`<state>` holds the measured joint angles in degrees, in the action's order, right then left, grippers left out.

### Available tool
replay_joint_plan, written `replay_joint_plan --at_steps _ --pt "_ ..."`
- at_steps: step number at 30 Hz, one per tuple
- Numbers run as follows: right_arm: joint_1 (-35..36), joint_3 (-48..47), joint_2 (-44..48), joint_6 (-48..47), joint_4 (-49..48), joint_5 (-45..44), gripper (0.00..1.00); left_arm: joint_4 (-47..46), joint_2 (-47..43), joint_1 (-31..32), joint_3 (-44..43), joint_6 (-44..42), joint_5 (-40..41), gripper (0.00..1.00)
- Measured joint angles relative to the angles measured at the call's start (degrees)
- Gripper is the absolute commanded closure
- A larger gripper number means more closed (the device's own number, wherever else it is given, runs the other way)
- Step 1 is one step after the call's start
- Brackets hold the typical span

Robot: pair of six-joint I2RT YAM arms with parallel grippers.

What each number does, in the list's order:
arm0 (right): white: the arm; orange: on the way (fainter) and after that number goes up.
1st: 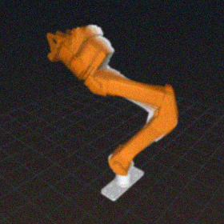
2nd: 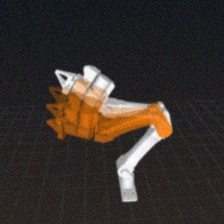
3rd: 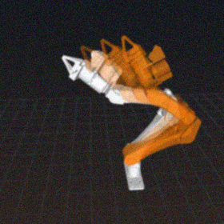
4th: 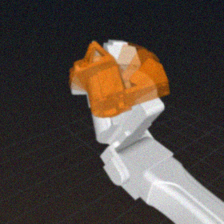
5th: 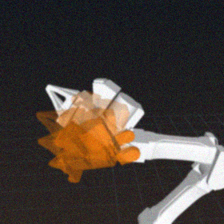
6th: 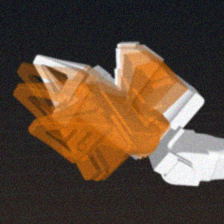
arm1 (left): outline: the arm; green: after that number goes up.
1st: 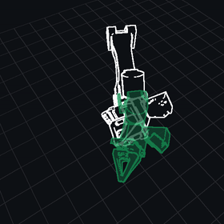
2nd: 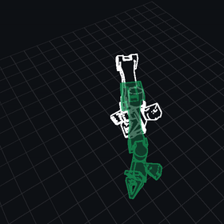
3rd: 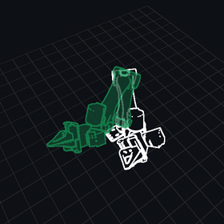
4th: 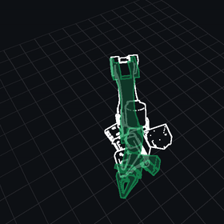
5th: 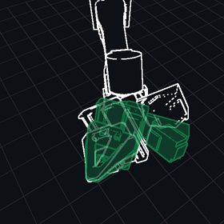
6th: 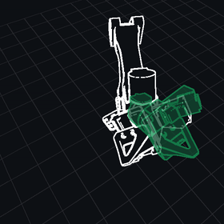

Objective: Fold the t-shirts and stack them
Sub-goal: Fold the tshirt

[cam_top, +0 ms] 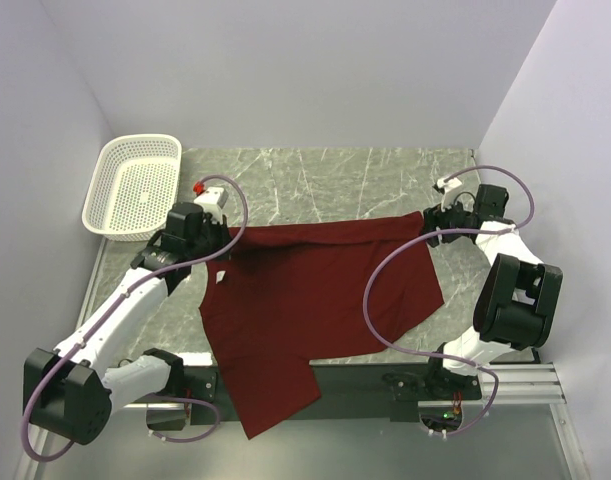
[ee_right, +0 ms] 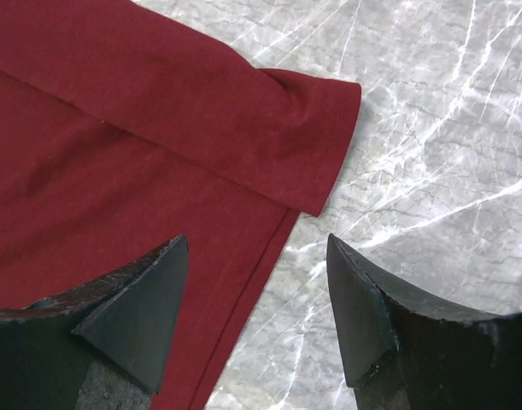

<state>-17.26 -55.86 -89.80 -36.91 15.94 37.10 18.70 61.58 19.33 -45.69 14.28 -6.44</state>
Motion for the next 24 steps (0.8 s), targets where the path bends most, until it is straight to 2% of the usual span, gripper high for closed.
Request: replay_joint_plan --at_steps 1,2,4,5,8,11,14,16,17,20,24 --pt "0.00 0.07 0.00 0.00 0.15 0.04 0.27 0.15 0.00 0.00 0.11 0.02 -0.26 0.91" --pt "0.00 0.07 0.00 0.02 0.22 0.07 0.27 0.57 0.00 0.00 0.15 0.02 -0.44 0.81" --pt "0.00 0.07 0.17 0.02 0.26 0.13 0.27 1.46 -0.04 0.00 0.15 0.00 -1.16 0.72" --pt "0.00 0.07 0.33 0.02 0.35 0.13 0.27 2.16 -0.24 0.00 0.15 0.02 -1.53 0.61" --pt "0.00 0.07 1.33 0.02 0.59 0.57 0.27 3.98 -2.86 0.00 0.28 0.39 -2.67 0.44" --pt "0.00 0.07 2.69 0.00 1.53 1.42 0.27 4.76 -9.53 0.00 0.46 1.29 -4.17 0.32" --pt "0.07 0.07 4.09 0.02 3.06 2.67 0.27 3.93 -14.99 0.00 0.44 1.81 -5.92 0.30" --pt "0.50 0.02 4.98 0.04 4.42 3.61 0.27 3.37 -15.26 0.00 -0.22 1.97 -7.19 0.26" --pt "0.81 -0.04 5.44 0.11 5.44 4.11 0.27 3.13 -13.62 0.02 -0.66 2.10 -7.93 0.22" --pt "2.64 -0.07 7.19 0.24 8.92 5.95 0.27 1.75 -5.35 0.04 -1.77 3.04 -10.32 0.18" --pt "5.62 -0.02 11.47 1.03 13.18 8.52 0.27 0.42 9.25 0.04 -2.12 4.70 -12.66 0.24"
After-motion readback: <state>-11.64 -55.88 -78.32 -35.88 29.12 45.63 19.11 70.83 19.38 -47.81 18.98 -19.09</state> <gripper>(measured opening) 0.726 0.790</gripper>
